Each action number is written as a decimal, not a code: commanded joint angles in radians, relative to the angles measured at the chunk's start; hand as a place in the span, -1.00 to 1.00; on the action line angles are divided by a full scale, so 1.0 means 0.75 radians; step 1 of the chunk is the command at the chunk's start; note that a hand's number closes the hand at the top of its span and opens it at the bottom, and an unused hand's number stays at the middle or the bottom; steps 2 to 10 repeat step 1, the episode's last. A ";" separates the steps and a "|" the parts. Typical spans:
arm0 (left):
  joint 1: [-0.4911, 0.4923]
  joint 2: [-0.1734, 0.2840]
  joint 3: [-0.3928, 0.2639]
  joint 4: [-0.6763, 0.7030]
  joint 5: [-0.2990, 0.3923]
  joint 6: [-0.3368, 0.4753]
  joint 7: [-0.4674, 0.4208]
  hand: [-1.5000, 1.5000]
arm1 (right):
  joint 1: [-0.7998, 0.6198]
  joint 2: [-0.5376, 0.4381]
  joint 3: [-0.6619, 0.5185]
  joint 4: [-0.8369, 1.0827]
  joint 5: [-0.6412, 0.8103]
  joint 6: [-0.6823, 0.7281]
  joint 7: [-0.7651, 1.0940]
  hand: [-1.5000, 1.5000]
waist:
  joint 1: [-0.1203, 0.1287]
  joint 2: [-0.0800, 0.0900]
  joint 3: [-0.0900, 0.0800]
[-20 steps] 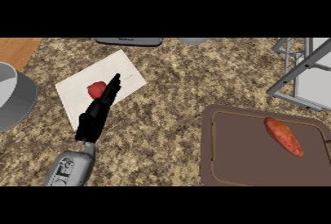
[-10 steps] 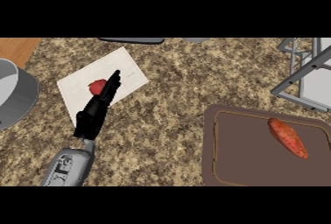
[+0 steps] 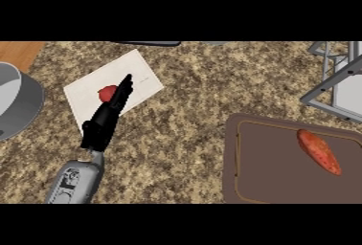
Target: Pick the squash from the tray and place it in the tiered shelf
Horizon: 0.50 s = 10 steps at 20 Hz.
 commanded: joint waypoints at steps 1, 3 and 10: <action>0.010 0.002 -0.003 -0.003 -0.001 -0.003 -0.006 0.00 | 0.034 -0.033 0.009 -0.011 0.013 0.095 -0.046 -1.00 | -0.004 0.001 0.005; 0.010 0.002 -0.003 -0.003 -0.001 -0.003 -0.006 0.00 | 0.034 -0.033 0.009 -0.011 0.013 0.095 -0.046 -1.00 | -0.004 0.001 0.005; 0.010 0.002 -0.003 -0.003 -0.001 -0.003 -0.006 0.00 | 0.034 -0.033 0.009 -0.011 0.013 0.095 -0.046 -1.00 | -0.004 0.001 0.005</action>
